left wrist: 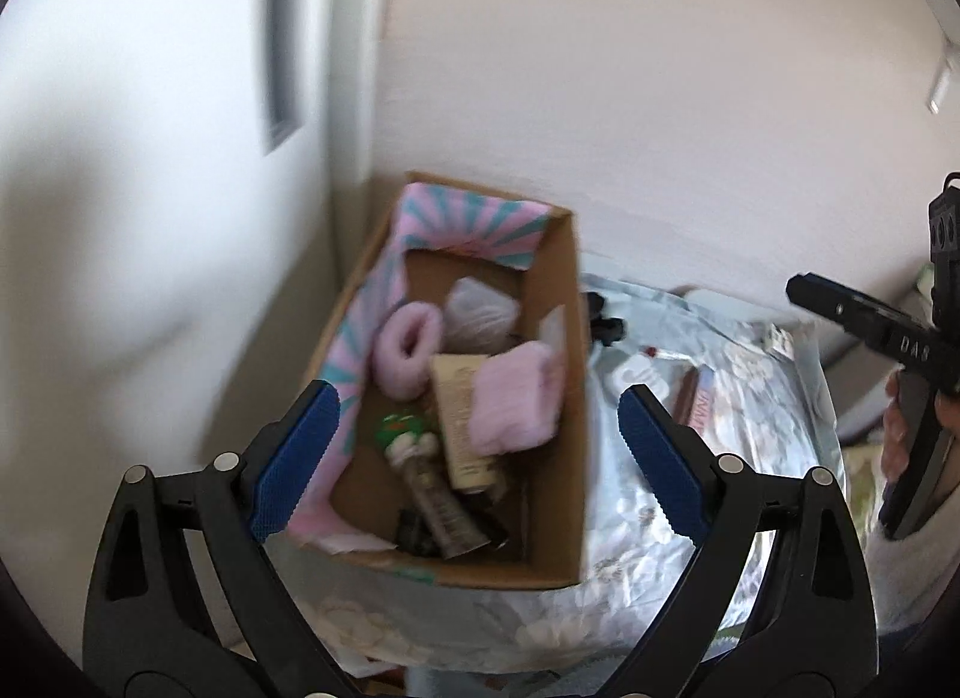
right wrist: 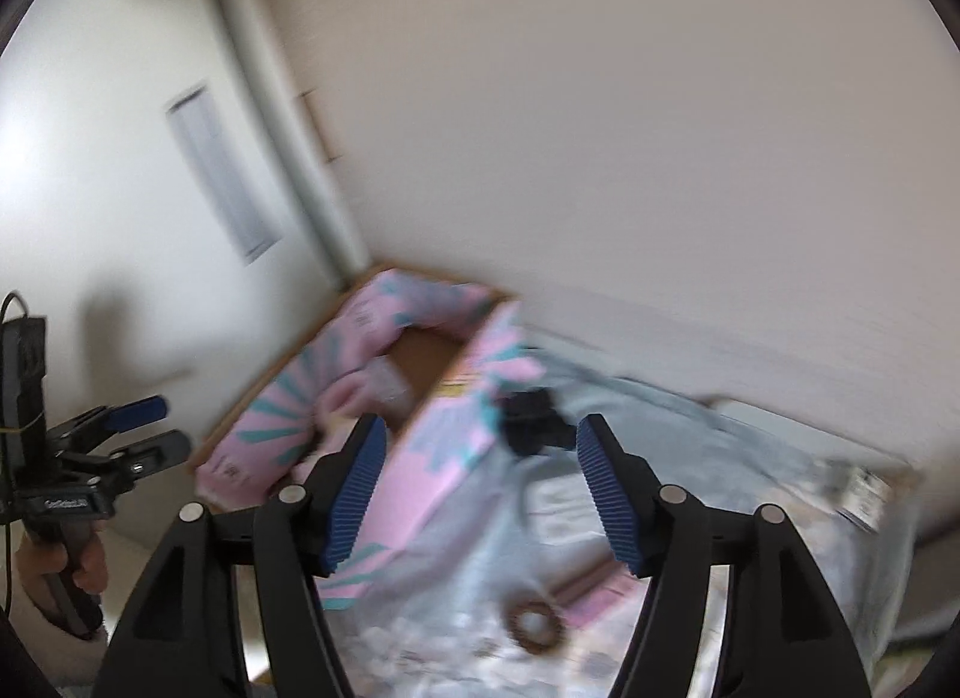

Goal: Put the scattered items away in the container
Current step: 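Open both tools to drop the frog and hair band into the box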

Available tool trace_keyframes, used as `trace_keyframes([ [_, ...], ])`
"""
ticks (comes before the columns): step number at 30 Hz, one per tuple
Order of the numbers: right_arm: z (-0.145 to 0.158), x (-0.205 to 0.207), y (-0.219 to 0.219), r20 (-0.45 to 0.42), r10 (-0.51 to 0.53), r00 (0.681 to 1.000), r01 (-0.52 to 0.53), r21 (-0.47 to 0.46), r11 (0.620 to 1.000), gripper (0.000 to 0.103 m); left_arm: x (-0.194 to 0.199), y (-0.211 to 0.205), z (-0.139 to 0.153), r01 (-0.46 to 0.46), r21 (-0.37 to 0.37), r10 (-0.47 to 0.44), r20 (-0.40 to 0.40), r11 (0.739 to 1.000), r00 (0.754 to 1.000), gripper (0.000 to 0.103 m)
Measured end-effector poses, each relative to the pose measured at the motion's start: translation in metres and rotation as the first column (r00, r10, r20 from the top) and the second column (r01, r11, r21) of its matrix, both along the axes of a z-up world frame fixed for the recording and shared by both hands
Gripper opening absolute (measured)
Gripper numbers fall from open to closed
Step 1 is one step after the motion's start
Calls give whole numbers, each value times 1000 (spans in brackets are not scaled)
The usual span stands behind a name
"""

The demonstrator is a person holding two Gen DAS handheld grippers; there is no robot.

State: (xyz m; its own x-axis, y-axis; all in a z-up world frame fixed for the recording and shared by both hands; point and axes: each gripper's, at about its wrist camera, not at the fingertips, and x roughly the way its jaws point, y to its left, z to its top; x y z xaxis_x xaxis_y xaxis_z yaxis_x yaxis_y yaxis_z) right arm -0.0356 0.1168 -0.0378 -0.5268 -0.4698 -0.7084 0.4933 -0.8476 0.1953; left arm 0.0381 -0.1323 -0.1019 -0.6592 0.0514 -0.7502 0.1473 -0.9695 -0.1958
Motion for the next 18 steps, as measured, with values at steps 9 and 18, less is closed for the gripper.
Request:
trace_keyframes([
  [9,-2,14,91,14,-243,970,244,-19,970,62,-38,65,12,205,-46,-206,-15,978,978,98],
  [18,-14,39,170,42,-434,900,436,-23,900,62,-85,131,-13,346,-154,-343,49,925,938,100],
])
